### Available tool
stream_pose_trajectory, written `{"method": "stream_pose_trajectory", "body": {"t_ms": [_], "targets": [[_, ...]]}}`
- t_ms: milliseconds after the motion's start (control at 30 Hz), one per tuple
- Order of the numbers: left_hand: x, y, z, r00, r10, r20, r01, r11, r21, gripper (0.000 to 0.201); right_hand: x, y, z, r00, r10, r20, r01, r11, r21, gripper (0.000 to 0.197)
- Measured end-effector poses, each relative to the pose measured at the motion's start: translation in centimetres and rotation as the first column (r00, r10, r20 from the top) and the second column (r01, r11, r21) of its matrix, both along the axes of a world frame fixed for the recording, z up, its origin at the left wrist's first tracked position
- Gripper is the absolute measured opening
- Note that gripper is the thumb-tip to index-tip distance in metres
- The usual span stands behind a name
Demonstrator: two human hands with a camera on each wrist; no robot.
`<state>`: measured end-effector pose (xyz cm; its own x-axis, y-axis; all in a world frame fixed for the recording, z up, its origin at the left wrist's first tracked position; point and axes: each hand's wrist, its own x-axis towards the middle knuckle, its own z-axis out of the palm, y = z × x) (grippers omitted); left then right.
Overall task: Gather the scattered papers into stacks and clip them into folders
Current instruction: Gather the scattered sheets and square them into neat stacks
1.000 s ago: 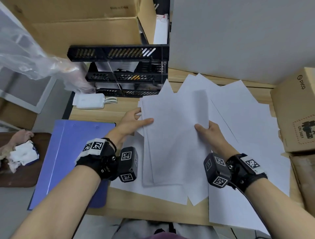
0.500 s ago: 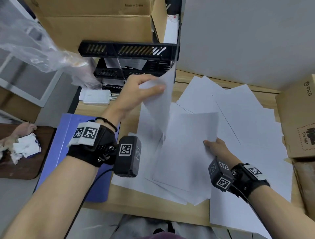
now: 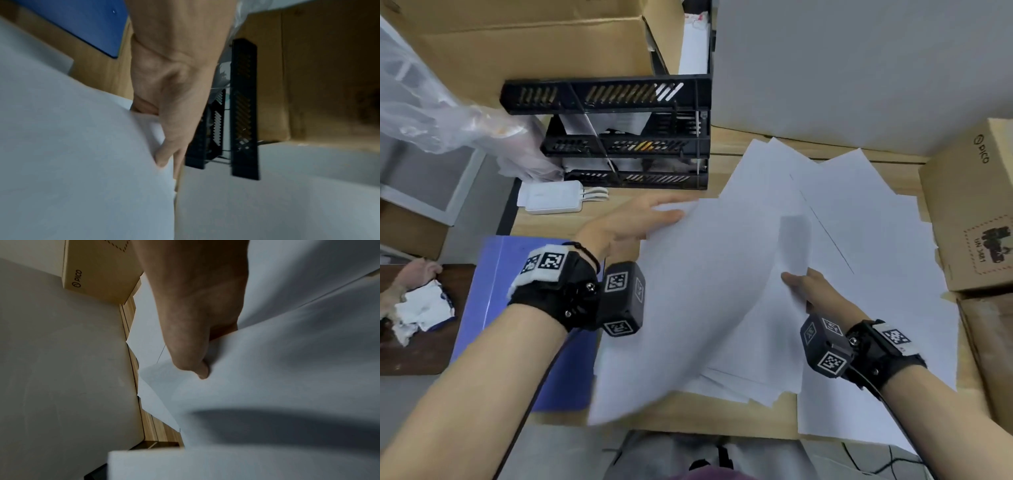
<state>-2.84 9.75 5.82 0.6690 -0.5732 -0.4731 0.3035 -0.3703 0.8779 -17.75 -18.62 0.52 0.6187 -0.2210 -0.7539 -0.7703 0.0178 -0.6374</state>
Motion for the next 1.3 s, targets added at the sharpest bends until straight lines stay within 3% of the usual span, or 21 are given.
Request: {"method": "stream_pose_trajectory", "body": {"t_ms": [67,200,367,467,533,633,700,800,833,933,1033,1167,1300], "targets": [[-0.3,-0.4,-2.7,0.994,0.047,0.103,-0.065,0.982,0.18,0.028,-0.3,-0.1,0.5,1.0,0.014,-0.004,-0.014,1.0,0.028,0.009],[-1.4,-1.5,-7.7,0.974,0.181,0.136,-0.207,0.956,0.206,0.022,-0.5,-0.2,1.1,1.0,0.024,0.012,-0.025,0.996,0.081,0.033],[-2.3,-3.6,-10.0,0.97,0.174,0.167,-0.213,0.945,0.247,0.02,-0.6,-0.8,-0.5,0.998,-0.053,-0.041,0.058,0.991,0.124,0.01],[-2.9,-4.9,-10.8,0.969,0.151,0.197,-0.204,0.937,0.283,0.025,-0.9,-0.9,-1.6,0.992,-0.107,-0.065,0.115,0.984,0.136,0.014],[-3.5,-6.0,-11.3,0.974,0.186,0.13,-0.211,0.952,0.222,0.025,-1.2,-0.5,-1.7,0.992,-0.099,-0.076,0.108,0.986,0.125,0.018],[-4.3,-7.7,-11.7,0.979,0.2,0.039,-0.203,0.969,0.14,0.022,-1.7,0.0,-1.7,0.988,-0.128,-0.083,0.138,0.982,0.13,0.036],[-4.5,-8.5,-12.2,0.978,0.201,0.052,-0.207,0.969,0.137,0.022,-1.7,0.1,-1.8,0.97,-0.225,-0.096,0.242,0.938,0.249,0.055],[-4.7,-8.8,-13.2,0.967,0.243,0.072,-0.252,0.951,0.177,0.021,-2.0,-0.3,-2.6,0.962,-0.237,-0.136,0.271,0.892,0.362,0.077],[-4.8,-8.7,-13.5,0.961,0.27,0.058,-0.276,0.944,0.182,0.021,-2.1,-0.1,-2.2,0.967,-0.212,-0.142,0.251,0.888,0.385,0.072],[-5.3,-8.3,-13.9,0.942,0.334,-0.016,-0.327,0.93,0.167,0.02,-2.2,0.7,-2.1,0.992,-0.07,-0.108,0.096,0.96,0.262,0.038],[-5.3,-7.7,-13.6,0.958,0.277,-0.079,-0.262,0.952,0.157,0.019,-2.1,1.2,-3.0,0.993,0.081,-0.085,-0.077,0.996,0.049,0.032],[-4.2,-5.0,-13.2,0.952,0.305,-0.036,-0.292,0.934,0.207,0.026,-1.9,1.3,-4.0,0.997,0.017,-0.072,-0.023,0.996,-0.085,0.018],[-3.5,1.4,-13.9,0.899,0.428,0.089,-0.429,0.826,0.366,0.038,-1.3,1.2,-4.2,0.999,-0.046,-0.026,0.042,0.989,-0.14,0.014]]}}
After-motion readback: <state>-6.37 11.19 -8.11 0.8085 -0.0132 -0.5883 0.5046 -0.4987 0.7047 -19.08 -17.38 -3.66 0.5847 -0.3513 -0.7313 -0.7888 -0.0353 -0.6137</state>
